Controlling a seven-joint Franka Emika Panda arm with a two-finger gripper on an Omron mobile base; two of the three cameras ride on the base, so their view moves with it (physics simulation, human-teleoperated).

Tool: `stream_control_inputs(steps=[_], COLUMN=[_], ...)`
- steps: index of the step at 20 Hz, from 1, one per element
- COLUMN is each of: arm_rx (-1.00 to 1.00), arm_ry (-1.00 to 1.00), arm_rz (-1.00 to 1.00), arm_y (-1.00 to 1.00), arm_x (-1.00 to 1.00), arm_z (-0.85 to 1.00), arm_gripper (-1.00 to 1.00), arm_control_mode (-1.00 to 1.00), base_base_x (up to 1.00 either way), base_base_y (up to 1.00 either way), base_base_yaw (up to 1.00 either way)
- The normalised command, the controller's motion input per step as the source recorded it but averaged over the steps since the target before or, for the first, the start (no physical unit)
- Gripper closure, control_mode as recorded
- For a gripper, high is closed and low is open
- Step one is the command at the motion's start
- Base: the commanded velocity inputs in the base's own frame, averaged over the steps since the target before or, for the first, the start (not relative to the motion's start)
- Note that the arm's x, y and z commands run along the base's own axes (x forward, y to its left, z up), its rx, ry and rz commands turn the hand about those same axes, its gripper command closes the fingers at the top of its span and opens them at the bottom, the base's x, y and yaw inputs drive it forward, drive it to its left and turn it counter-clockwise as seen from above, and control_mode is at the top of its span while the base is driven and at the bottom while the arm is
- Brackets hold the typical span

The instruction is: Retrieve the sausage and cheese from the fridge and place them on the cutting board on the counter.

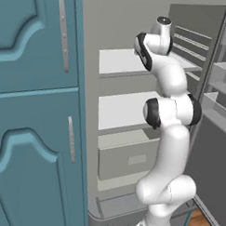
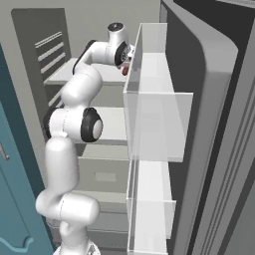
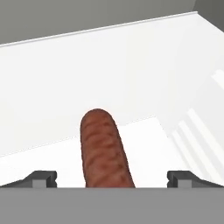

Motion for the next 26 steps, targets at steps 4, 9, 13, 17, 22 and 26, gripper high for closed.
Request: stream_control_inputs(steps=[4,9,13,17,22,26], arm_rx=[0.00,0.00,0.00,0.00,0.00,0.00], arm_ry=[0.01,0.00,0.00,0.00,0.00,0.00], arm_rz=[0.00,0.00,0.00,0.00,0.00,0.00], arm_y=[0.00,0.00,0.00,0.00,0.00,0.00], arm_x=[0.02,0.00,0.00,0.00,-0.01,-0.13], arm_z=[-0.02,0.00,0.00,-0.03,-0.80,-1.00], arm_gripper=[-1.00,1.00,1.00,1.00,1.00,1.00], arm_control_mode=[-1.00,-1.00,-1.00,-1.00,-1.00,-1.00], base_base_x=[0.00,0.00,0.00,0.00,0.00,0.00], base_base_y=[0.00,0.00,0.00,0.00,0.00,0.00], base_base_yaw=[0.00,0.00,0.00,0.00,0.00,0.00])
